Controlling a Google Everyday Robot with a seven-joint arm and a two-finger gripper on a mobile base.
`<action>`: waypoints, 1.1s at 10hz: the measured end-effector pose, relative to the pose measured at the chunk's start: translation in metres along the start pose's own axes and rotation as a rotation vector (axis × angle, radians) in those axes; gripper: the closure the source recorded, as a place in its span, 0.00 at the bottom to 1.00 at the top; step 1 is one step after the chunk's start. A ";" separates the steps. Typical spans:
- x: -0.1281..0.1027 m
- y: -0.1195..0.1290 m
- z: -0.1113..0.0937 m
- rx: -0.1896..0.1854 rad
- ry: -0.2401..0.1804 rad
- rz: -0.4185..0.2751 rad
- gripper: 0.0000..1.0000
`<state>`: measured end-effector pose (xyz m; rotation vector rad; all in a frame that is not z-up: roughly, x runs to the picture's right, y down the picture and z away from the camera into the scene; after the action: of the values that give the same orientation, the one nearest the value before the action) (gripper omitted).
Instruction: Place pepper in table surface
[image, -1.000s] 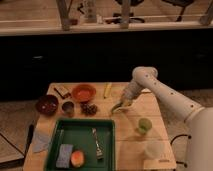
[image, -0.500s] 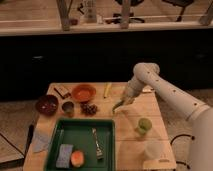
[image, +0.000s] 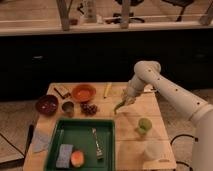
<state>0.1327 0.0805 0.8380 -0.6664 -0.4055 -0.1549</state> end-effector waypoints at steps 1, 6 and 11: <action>-0.001 0.003 -0.003 -0.008 0.004 -0.012 0.98; -0.009 0.015 -0.014 -0.039 0.020 -0.054 0.98; -0.010 0.029 -0.019 -0.064 0.037 -0.086 0.98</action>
<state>0.1371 0.0910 0.8040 -0.7087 -0.3956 -0.2624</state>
